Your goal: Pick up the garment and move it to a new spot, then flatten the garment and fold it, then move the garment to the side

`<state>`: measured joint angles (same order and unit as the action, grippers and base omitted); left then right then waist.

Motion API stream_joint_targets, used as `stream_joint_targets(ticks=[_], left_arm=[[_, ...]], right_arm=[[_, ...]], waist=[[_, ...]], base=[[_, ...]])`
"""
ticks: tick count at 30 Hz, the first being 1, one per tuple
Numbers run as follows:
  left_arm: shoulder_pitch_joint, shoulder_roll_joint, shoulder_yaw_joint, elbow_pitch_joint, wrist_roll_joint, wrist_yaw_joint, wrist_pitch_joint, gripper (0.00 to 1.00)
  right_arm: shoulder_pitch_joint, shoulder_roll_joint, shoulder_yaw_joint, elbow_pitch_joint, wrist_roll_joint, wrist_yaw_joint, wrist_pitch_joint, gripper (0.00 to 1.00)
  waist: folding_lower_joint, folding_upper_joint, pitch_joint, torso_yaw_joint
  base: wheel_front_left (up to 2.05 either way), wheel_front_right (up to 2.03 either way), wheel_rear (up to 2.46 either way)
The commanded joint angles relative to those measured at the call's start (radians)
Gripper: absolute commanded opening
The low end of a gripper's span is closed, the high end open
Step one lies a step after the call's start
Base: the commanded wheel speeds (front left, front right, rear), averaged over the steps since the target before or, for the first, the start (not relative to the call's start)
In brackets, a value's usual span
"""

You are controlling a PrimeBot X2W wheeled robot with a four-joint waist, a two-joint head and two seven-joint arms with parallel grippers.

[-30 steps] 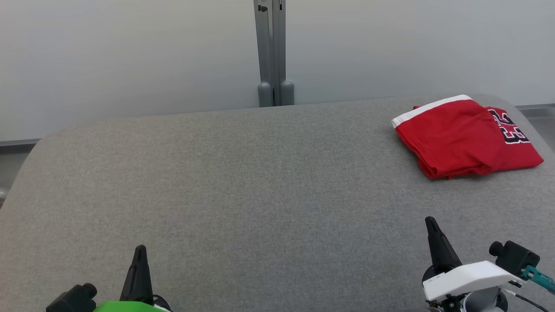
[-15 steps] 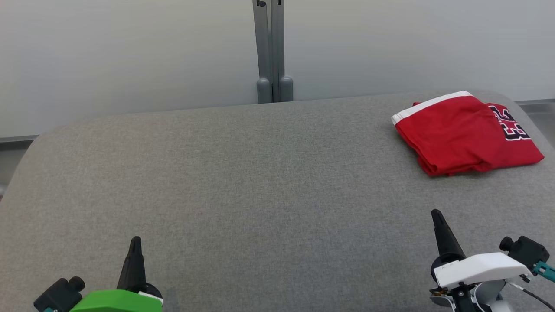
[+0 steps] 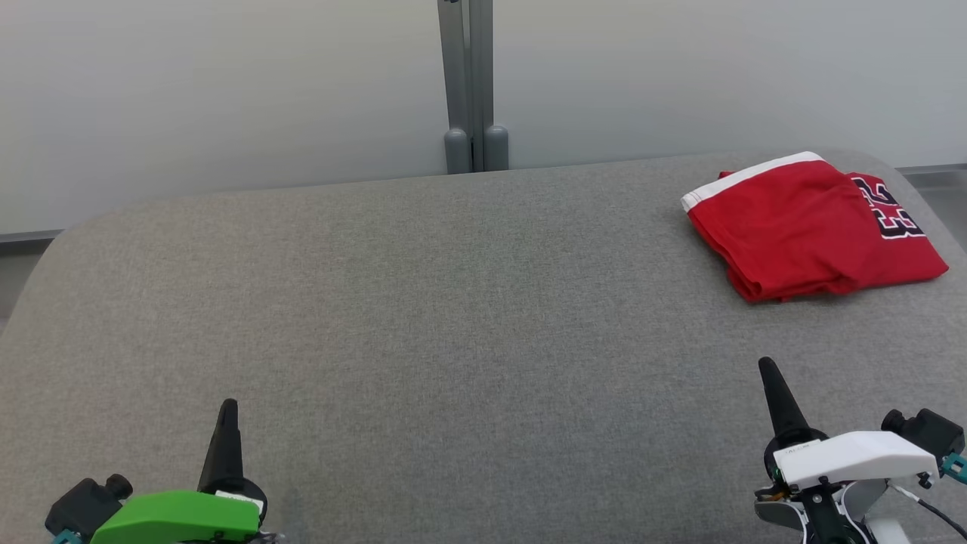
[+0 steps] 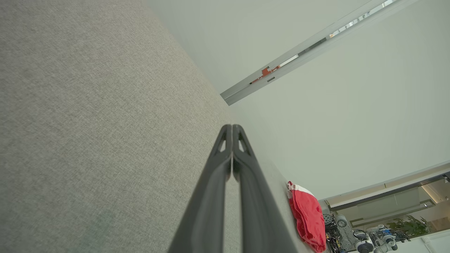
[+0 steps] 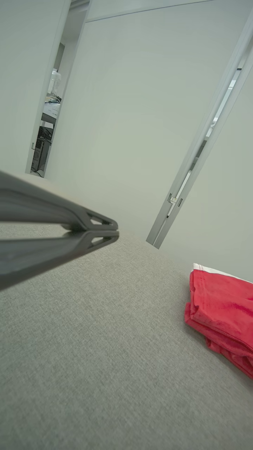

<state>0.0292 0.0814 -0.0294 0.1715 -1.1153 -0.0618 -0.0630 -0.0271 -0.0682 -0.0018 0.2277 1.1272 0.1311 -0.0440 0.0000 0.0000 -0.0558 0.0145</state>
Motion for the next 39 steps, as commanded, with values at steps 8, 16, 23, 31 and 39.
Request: stream_joint_targets(ticks=[8, 16, 23, 31, 39], left_arm=[[-0.045, 0.010, 0.021, 0.008, -0.103, -0.017, 0.024, 0.00], [-0.063, 0.010, 0.034, 0.019, -0.179, -0.027, 0.044, 0.00], [-0.078, 0.009, 0.046, 0.029, -0.244, -0.035, 0.062, 0.00], [-0.094, 0.008, 0.058, 0.039, -0.311, -0.044, 0.080, 0.00], [-0.107, 0.006, 0.071, 0.048, -0.375, -0.052, 0.098, 0.00]], right_arm=[[-0.035, -0.003, -0.018, -0.003, 0.098, 0.000, 0.026, 0.00], [-0.045, -0.003, -0.031, 0.001, 0.170, 0.000, 0.046, 0.00], [-0.052, -0.002, -0.041, 0.003, 0.230, 0.000, 0.063, 0.00], [-0.060, -0.001, -0.053, 0.006, 0.293, 0.000, 0.081, 0.00], [-0.067, 0.000, -0.065, 0.009, 0.352, 0.000, 0.099, 0.00]], waist=[[0.0000, 0.0000, 0.008, -0.002], [0.0000, 0.0000, 0.015, -0.004], [0.0000, 0.0000, 0.022, -0.005], [0.0000, 0.0000, 0.029, -0.007], [0.0000, 0.0000, 0.037, -0.009]], base=[[0.00, 0.00, 0.00], [0.00, 0.00, 0.00], [0.00, 0.00, 0.00], [0.00, 0.00, 0.00], [0.00, 0.00, 0.00]])
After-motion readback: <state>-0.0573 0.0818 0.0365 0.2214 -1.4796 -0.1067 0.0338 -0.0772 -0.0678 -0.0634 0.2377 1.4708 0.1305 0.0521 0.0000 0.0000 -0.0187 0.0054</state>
